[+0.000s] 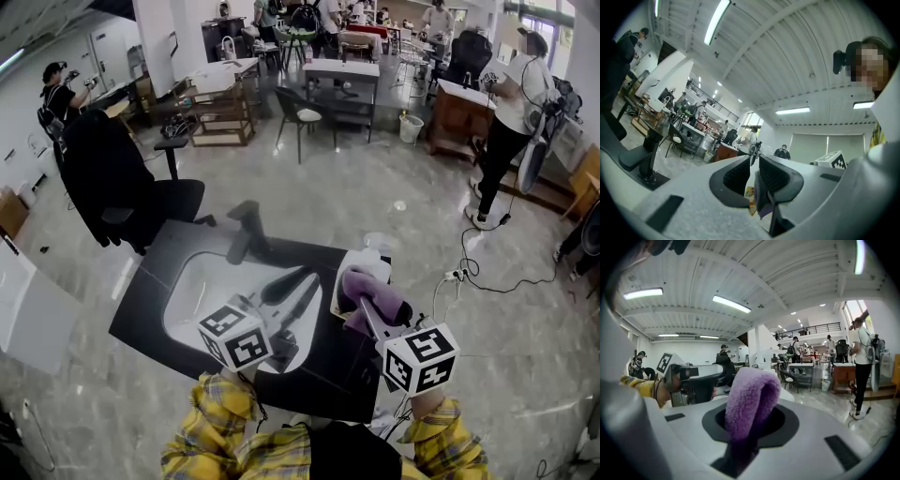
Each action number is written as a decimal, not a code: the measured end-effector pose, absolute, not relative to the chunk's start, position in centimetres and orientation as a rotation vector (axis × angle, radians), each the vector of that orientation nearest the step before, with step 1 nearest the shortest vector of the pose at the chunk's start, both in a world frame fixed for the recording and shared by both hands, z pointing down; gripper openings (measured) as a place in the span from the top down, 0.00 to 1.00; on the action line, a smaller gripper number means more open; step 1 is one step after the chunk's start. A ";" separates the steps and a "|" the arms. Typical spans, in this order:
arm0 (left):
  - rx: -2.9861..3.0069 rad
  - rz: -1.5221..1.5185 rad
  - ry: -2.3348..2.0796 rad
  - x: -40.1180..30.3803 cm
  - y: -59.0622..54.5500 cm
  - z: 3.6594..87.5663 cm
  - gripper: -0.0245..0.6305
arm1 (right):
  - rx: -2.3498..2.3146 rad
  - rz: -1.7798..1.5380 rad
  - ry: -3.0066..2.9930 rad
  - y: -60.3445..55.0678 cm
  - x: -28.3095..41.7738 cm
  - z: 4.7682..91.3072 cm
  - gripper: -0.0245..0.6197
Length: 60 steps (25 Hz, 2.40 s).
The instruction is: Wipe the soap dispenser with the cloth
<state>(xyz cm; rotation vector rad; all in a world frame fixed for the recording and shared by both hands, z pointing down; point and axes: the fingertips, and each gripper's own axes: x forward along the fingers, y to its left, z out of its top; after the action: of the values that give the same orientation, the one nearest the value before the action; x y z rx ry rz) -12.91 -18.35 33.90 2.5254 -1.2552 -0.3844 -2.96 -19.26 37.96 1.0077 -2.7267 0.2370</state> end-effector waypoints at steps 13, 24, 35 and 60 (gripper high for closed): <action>2.519 -0.327 -1.224 -12.0 -17.8 35.5 0.87 | 1.006 0.178 -2.636 -19.2 -3.9 41.2 0.85; 2.496 -0.261 -1.244 -11.5 -18.3 37.6 0.87 | 1.022 0.266 -2.554 -19.6 -4.0 46.8 0.85; 2.491 -0.205 -1.236 -11.2 -18.8 39.1 0.87 | 1.003 0.308 -2.471 -19.6 -4.5 51.6 0.85; 2.788 -0.163 -0.998 -10.3 -21.0 35.3 0.72 | 0.711 0.472 -2.594 -17.0 -4.8 49.6 0.85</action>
<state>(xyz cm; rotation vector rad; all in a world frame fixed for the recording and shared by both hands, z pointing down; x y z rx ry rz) -10.31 -21.02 35.27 2.7884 -0.9980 -0.1635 -4.76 -17.04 49.56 0.7112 -2.5940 0.4717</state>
